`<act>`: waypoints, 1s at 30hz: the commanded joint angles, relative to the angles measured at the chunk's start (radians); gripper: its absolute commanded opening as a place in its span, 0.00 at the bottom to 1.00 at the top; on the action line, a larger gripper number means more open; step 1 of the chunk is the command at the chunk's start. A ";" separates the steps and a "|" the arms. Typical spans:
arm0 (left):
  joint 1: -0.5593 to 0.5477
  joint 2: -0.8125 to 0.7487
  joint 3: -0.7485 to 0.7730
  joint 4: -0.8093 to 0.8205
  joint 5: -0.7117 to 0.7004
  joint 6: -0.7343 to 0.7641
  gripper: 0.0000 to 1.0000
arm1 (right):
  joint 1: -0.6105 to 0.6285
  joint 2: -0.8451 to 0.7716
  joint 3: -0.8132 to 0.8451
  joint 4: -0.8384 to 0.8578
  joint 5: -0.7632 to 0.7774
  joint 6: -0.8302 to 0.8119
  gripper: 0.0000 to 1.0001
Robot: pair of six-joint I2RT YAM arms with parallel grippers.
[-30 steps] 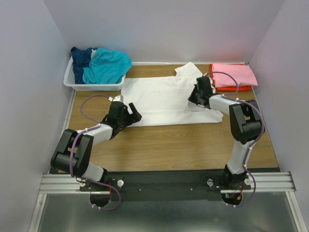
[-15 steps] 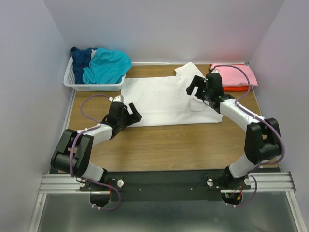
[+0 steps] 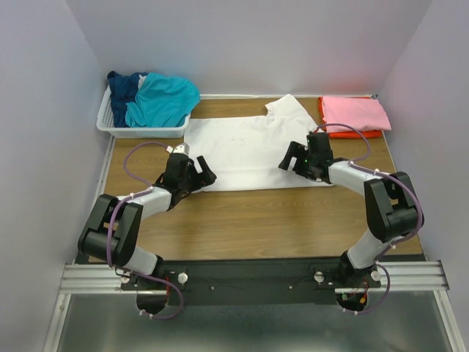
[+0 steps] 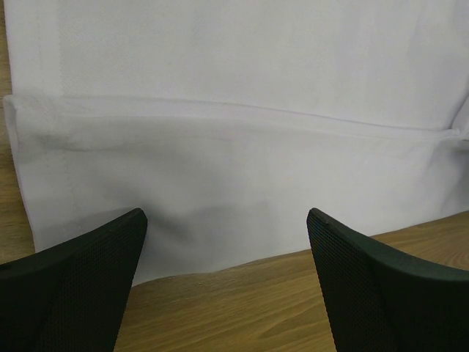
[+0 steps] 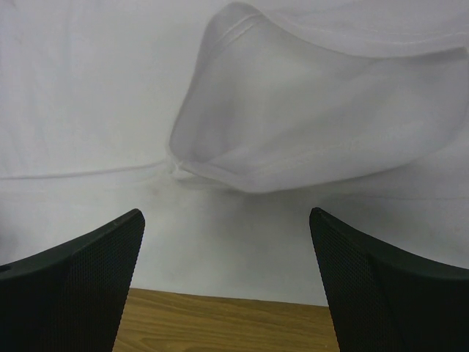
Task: Fold and stack the t-shirts
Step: Fold the tshirt
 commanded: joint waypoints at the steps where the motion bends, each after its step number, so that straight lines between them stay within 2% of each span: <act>1: -0.001 0.029 -0.011 -0.045 0.027 0.010 0.99 | 0.005 0.044 0.034 0.024 0.002 0.015 1.00; 7: -0.001 0.023 -0.010 -0.051 0.026 0.013 0.98 | 0.005 0.130 0.093 0.065 0.023 0.020 1.00; 30: -0.001 -0.042 -0.005 -0.125 -0.013 0.025 0.99 | 0.005 0.242 0.253 0.070 0.049 -0.024 1.00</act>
